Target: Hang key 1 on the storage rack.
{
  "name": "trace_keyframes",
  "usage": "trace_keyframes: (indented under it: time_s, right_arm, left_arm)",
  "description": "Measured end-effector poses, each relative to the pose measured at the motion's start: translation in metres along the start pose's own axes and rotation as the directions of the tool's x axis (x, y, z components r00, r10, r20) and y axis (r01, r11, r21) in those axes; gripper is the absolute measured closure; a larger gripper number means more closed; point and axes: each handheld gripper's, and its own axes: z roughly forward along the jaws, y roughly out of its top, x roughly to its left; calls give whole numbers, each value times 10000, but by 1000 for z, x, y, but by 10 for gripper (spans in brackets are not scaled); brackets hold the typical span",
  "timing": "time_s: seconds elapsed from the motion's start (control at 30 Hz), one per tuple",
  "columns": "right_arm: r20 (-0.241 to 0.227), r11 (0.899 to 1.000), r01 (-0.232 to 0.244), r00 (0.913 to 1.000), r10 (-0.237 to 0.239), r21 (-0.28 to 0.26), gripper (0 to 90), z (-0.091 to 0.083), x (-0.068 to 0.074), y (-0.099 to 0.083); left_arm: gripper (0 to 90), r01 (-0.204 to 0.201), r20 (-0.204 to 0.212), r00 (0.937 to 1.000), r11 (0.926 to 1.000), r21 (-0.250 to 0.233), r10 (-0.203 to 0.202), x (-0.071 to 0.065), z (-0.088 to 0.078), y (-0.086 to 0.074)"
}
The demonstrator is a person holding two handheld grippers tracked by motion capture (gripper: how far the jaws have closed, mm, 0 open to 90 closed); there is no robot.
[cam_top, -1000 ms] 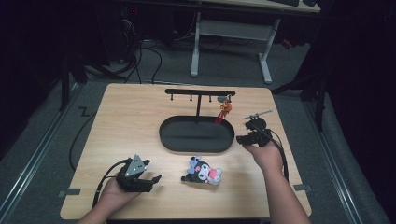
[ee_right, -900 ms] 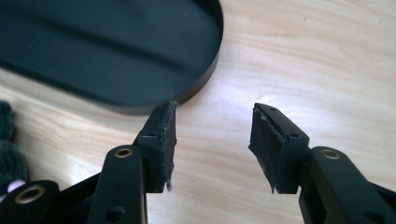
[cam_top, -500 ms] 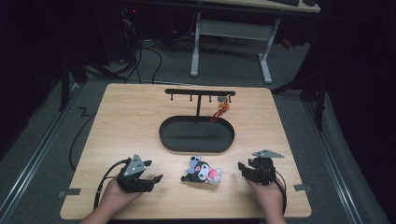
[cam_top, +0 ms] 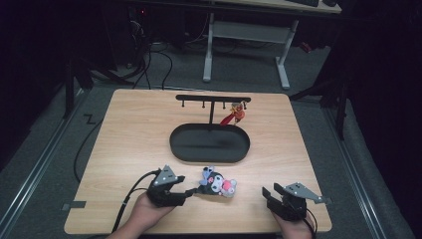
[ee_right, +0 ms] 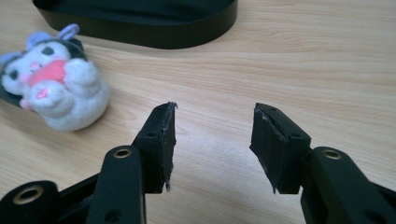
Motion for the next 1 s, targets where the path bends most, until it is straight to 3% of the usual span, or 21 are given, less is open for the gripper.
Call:
trace_keyframes:
  time_s: [0.03, 0.07, 0.1, 0.17, 0.23, 0.33, 0.5, 0.63, 0.73, 1.0]
  right_arm:
    - [-102, 9999, -103, 9999, 102, -41, 501, 0, 0, 0]
    - [-166, 9999, -156, 9997, 155, -64, 501, 1, 0, 0]
    - [-157, 9998, -118, 9998, 116, -138, 501, 1, 0, 1]
    - [-161, 9998, -22, 9999, 18, -210, 501, 2, 2, 1]
    - [-235, 9997, 61, 9997, -67, -253, 501, 1, 5, 1]
    - [-368, 9996, 135, 9992, -144, -232, 501, 1, 7, 1]
    - [-448, 9997, 106, 9989, -115, -217, 503, 1, 9, 1]
    - [-409, 9997, 163, 9990, -170, -172, 506, 1, 10, 1]
    - [-367, 9998, 94, 9993, -99, -155, 506, 2, 8, 1]
    - [-248, 9996, -30, 9997, 23, -288, 506, -4, 2, 0]
  left_arm:
    - [435, -98, -27, 9999, 9999, 132, 98, -4, 7, 2]
    - [488, -351, -314, 9989, 9988, 340, 361, -10, 14, 4]
    - [581, -479, -442, 9978, 9980, 408, 497, -14, 17, 5]
    - [681, -503, -372, 9980, 9979, 401, 518, -21, 18, 2]
    - [812, -832, -461, 9953, 9951, 527, 857, -30, 16, -6]
    - [879, -1111, -617, 9911, 9885, 1023, 1178, -32, 22, -10]
    - [889, -1046, -1152, 9862, 9866, 1254, 1192, -22, 37, 1]
    - [892, -1088, -1167, 9853, 9848, 1352, 1249, -20, 52, 15]
    - [896, -1307, -992, 9844, 9811, 1429, 1456, -26, 63, 24]
    - [895, -1989, -189, 9787, 9676, 1553, 2043, -63, 99, 49]
